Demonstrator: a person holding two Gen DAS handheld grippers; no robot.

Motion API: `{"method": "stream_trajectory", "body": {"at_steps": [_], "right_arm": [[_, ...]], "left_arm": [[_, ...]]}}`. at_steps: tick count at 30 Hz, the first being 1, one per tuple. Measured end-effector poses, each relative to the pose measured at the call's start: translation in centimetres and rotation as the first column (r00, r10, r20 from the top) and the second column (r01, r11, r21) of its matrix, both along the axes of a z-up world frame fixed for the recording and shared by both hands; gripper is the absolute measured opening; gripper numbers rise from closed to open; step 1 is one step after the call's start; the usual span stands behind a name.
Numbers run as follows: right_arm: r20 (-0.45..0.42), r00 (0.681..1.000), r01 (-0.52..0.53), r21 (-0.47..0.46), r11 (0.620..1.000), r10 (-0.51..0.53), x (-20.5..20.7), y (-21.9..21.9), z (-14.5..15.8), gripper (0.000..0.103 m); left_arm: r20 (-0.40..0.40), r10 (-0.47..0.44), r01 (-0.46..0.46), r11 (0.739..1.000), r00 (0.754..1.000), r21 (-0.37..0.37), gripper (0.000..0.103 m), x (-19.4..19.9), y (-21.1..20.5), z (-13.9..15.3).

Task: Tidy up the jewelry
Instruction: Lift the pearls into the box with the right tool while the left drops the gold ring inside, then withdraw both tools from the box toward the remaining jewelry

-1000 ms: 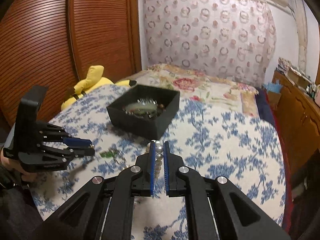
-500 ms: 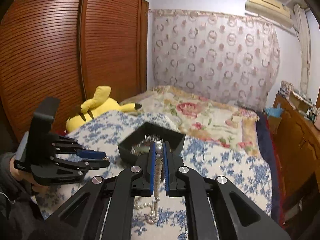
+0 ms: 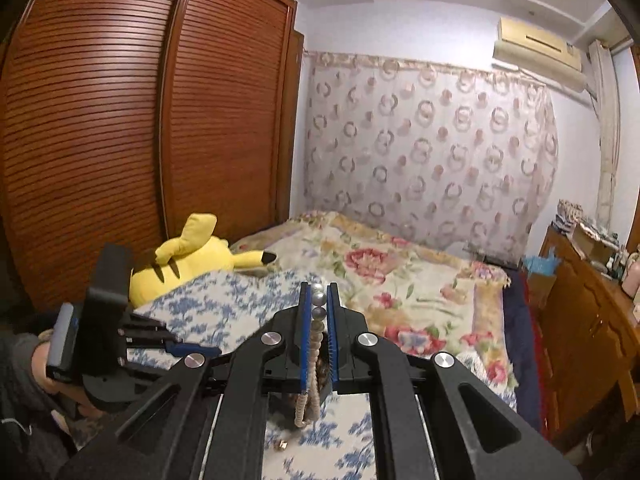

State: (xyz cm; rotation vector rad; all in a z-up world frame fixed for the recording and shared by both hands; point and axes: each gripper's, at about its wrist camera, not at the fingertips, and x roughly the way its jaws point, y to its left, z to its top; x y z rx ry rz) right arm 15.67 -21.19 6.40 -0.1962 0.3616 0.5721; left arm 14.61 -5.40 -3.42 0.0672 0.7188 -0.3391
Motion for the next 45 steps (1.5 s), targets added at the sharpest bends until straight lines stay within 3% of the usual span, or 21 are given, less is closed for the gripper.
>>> {"method": "stream_trajectory", "body": {"at_steps": [7,13,18,28,36,38,39,40,45], "right_arm": [[0.057,0.998,-0.014,0.020,1.000,0.013,2.4,0.8,3.1,0.008],[0.062,0.998,-0.023,0.023,0.999,0.022,4.2,1.5,3.5,0.008],[0.003,1.000,-0.031,0.009,0.999,0.031,6.1,2.0,1.3,0.009],[-0.188,0.982,-0.037,-0.036,0.999,0.030,9.0,3.3,-6.5,0.009],[-0.272,0.962,-0.032,-0.054,0.998,0.016,9.6,3.5,-9.7,0.010],[-0.268,0.963,-0.027,-0.053,0.998,0.011,9.4,3.3,-9.9,0.012],[-0.272,0.962,-0.023,-0.046,0.999,0.010,9.3,3.3,-10.0,0.014],[-0.271,0.962,-0.021,-0.042,0.999,0.009,9.3,3.1,-10.0,0.020],[-0.272,0.962,-0.010,-0.030,1.000,0.001,8.3,2.2,-10.1,0.022]], "left_arm": [[-0.004,0.009,-0.009,1.000,1.000,0.003,0.019,1.9,0.0,0.2],[-0.019,0.020,-0.020,1.000,1.000,0.005,0.018,3.6,0.2,-0.2],[-0.036,0.029,-0.029,1.000,0.999,0.001,0.019,4.8,0.5,-0.7],[-0.054,0.044,-0.044,0.999,0.998,0.004,0.019,7.1,1.0,-1.3],[-0.049,0.061,-0.061,0.998,0.997,0.011,0.019,8.2,1.1,-1.3],[-0.047,0.068,-0.067,0.998,0.997,0.012,0.025,8.4,1.1,-1.2],[-0.043,0.071,-0.071,0.997,0.997,0.011,0.034,8.4,1.2,-1.1],[-0.037,0.074,-0.073,0.997,0.997,0.008,0.038,8.4,1.2,-1.0],[-0.026,0.081,-0.081,0.997,0.996,-0.004,0.049,7.6,1.6,-0.5]]}}
